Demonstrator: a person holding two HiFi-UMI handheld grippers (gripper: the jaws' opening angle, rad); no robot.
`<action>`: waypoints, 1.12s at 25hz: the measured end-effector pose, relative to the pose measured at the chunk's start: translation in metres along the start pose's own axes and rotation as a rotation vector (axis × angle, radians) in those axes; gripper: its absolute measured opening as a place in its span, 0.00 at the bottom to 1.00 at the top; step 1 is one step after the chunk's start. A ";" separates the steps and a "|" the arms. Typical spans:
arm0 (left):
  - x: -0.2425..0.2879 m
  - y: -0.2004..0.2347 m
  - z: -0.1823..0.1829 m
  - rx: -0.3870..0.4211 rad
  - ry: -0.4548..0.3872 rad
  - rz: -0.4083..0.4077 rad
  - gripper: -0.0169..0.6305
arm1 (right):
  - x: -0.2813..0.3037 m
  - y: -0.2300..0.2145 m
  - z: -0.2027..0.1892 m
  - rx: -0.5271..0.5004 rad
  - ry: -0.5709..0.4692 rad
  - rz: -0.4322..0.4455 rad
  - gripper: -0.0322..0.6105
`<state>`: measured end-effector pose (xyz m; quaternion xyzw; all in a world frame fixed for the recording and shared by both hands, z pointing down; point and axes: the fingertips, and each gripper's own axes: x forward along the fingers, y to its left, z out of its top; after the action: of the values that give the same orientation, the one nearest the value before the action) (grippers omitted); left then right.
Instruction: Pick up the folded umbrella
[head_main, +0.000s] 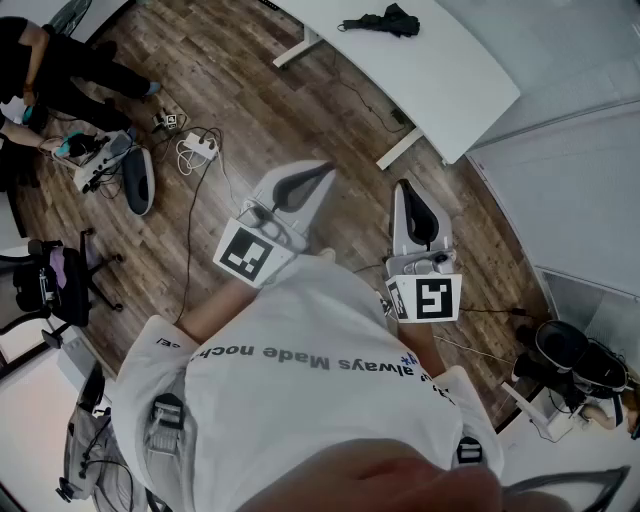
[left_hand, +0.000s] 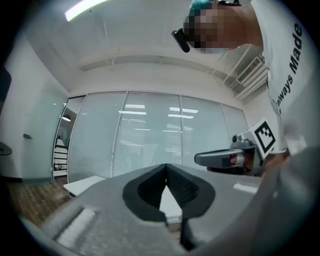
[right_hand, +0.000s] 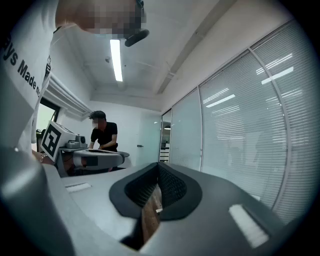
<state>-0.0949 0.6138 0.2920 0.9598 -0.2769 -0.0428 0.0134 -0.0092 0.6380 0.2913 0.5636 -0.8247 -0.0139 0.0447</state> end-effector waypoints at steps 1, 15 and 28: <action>-0.001 0.006 0.001 0.002 -0.002 -0.001 0.03 | 0.006 0.001 0.001 -0.002 -0.001 -0.002 0.05; -0.012 0.090 0.001 -0.020 -0.005 -0.039 0.03 | 0.084 0.031 0.002 -0.003 0.009 -0.044 0.05; 0.044 0.144 -0.012 -0.040 -0.004 -0.043 0.03 | 0.147 -0.015 -0.009 0.015 0.013 -0.052 0.05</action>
<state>-0.1334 0.4689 0.3076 0.9650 -0.2554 -0.0505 0.0309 -0.0473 0.4955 0.3076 0.5854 -0.8094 -0.0051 0.0455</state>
